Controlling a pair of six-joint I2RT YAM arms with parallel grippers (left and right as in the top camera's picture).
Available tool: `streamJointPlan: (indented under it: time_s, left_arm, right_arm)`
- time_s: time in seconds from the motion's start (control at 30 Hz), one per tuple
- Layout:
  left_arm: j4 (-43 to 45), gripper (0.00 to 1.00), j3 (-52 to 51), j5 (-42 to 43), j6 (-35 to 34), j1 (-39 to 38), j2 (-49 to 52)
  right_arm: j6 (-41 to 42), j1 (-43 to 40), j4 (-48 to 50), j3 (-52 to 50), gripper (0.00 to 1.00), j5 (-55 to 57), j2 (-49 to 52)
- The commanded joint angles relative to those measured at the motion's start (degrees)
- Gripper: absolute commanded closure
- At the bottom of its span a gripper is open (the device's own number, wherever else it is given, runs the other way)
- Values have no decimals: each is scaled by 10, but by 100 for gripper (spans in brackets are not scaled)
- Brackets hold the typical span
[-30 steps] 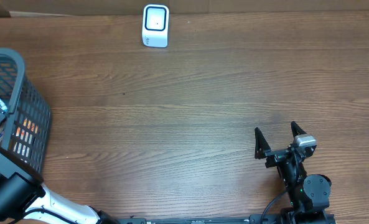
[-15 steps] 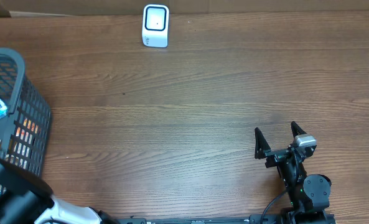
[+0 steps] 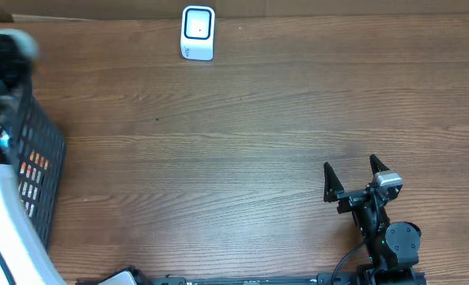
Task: Scan the item barcode
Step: 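Carry the jar with the left gripper and set it on the table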
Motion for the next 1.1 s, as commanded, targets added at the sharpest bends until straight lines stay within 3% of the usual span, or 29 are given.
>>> streamJointPlan:
  time_s: [0.0, 0.23, 0.67, 0.83, 0.93, 1.07]
  left_arm:
    - [-50, 42, -14, -17, 3, -116, 5]
    - [-55, 41, -150, -72, 12, -337, 106]
    - [77, 38, -177, -147, 18, -483, 314]
    - [86, 27, -177, -147, 18, -497, 351]
    - [87, 0, -176, -147, 25, -497, 352]
    - [67, 0, -128, -147, 42, -489, 325]
  right_arm:
    - [0, 3, 2, -6, 0, 5, -4]
    - [0, 3, 2, -6, 0, 5, -4]
    - [0, 3, 2, -6, 0, 5, -4]
    - [0, 3, 2, -6, 0, 5, -4]
    - [0, 3, 2, -6, 0, 5, -4]
    - [0, 3, 2, -6, 0, 5, -4]
